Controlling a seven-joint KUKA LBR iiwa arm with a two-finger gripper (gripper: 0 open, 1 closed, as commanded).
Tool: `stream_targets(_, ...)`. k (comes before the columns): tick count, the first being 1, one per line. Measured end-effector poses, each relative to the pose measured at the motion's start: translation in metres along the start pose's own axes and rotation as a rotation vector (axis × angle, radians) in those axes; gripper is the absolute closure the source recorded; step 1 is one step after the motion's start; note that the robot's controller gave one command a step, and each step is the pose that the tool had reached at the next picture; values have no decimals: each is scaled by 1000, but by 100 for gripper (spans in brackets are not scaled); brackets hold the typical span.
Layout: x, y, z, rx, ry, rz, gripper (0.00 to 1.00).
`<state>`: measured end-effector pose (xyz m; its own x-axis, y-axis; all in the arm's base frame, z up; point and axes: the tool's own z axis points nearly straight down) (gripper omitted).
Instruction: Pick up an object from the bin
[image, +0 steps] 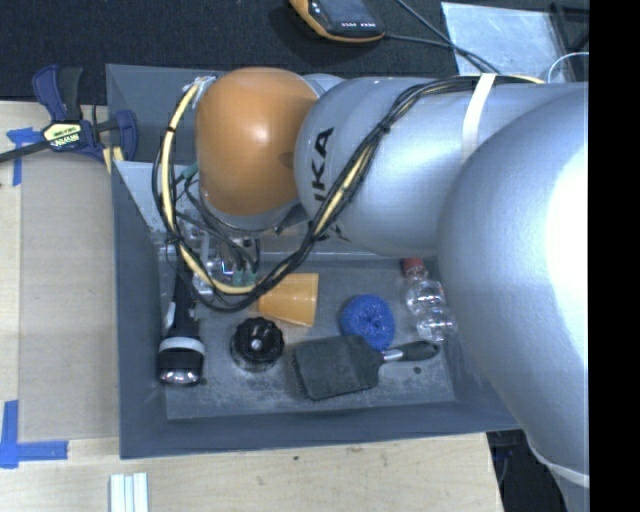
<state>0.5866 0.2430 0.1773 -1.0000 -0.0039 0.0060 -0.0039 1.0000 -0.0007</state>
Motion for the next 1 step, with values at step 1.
stream_targets(1, -2, -1, -5, -2, -8, 5, 0)
